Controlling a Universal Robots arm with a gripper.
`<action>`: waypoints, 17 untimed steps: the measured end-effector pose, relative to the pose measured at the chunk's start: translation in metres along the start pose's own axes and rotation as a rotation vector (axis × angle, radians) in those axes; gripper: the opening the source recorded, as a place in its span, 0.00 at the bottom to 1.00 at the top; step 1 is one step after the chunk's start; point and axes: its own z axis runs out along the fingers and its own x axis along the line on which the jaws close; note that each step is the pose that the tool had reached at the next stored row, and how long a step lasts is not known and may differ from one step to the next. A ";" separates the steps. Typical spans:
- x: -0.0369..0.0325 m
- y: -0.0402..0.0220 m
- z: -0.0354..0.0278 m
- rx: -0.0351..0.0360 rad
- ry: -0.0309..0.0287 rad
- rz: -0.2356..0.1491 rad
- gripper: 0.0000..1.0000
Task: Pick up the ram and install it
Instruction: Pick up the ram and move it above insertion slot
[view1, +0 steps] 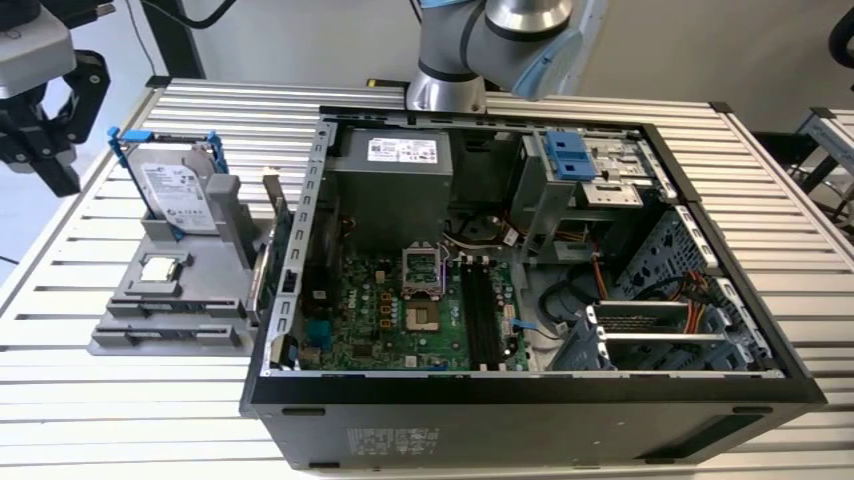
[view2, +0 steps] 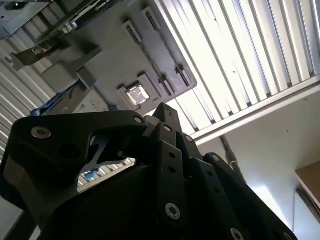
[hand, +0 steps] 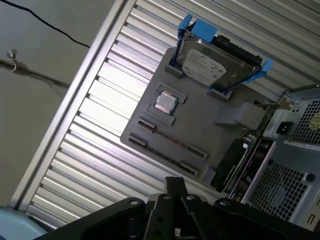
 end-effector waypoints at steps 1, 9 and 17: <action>0.0000 0.0000 -0.0002 -0.0002 0.0006 -0.011 0.00; 0.0002 0.0002 -0.0015 -0.0020 0.0051 -0.100 0.00; 0.0007 0.0005 -0.0025 -0.0036 0.0091 -0.182 0.00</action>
